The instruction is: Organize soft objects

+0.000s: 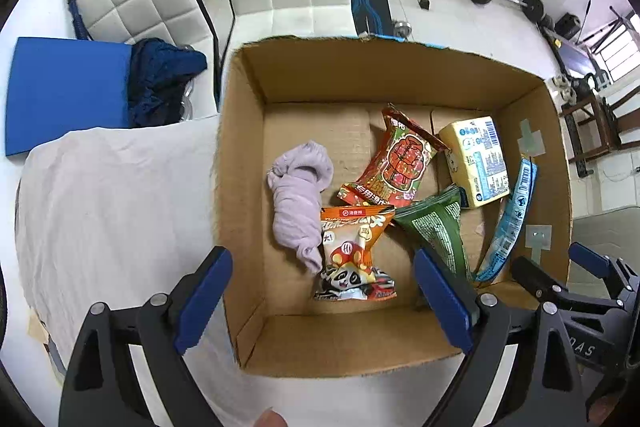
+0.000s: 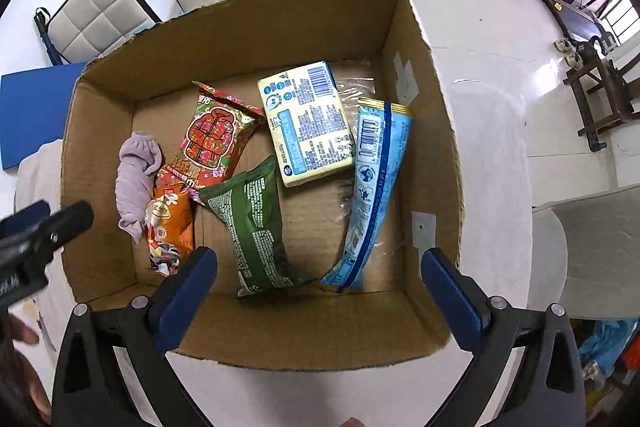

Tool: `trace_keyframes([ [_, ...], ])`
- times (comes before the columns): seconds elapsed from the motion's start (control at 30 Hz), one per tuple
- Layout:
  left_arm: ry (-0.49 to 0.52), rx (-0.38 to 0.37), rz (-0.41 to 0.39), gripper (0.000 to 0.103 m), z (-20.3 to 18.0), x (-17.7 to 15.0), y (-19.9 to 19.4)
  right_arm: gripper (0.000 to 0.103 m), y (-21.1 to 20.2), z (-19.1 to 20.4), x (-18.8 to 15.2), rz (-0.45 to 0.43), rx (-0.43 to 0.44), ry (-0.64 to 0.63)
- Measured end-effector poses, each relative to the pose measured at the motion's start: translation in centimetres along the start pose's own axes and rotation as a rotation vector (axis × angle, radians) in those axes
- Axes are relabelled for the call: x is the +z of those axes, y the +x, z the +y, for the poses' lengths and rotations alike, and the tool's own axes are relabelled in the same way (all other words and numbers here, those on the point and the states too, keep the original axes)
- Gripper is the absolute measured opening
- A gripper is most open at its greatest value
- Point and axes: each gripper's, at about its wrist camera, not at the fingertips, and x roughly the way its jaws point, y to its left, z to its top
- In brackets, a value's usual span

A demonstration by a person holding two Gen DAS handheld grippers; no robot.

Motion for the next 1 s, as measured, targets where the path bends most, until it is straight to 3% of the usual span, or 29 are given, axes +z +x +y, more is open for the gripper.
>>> trace_keyframes([
  [0.53,-0.023,0.021,-0.113,0.093,-1.2,-3.9,-4.7,0.103,-4.8,0.6,-3.6,-0.081,-0.003,-0.041],
  [0.73,-0.044,0.034,-0.198,0.093,-2.2,-7.4,-9.9,0.103,-9.0,-0.2,-6.4,-0.141,0.021,-0.055],
  [1.0,-0.057,0.059,-0.295,0.093,-3.4,-13.7,-18.6,0.103,-17.9,-1.3,-12.7,-0.274,0.055,-0.097],
])
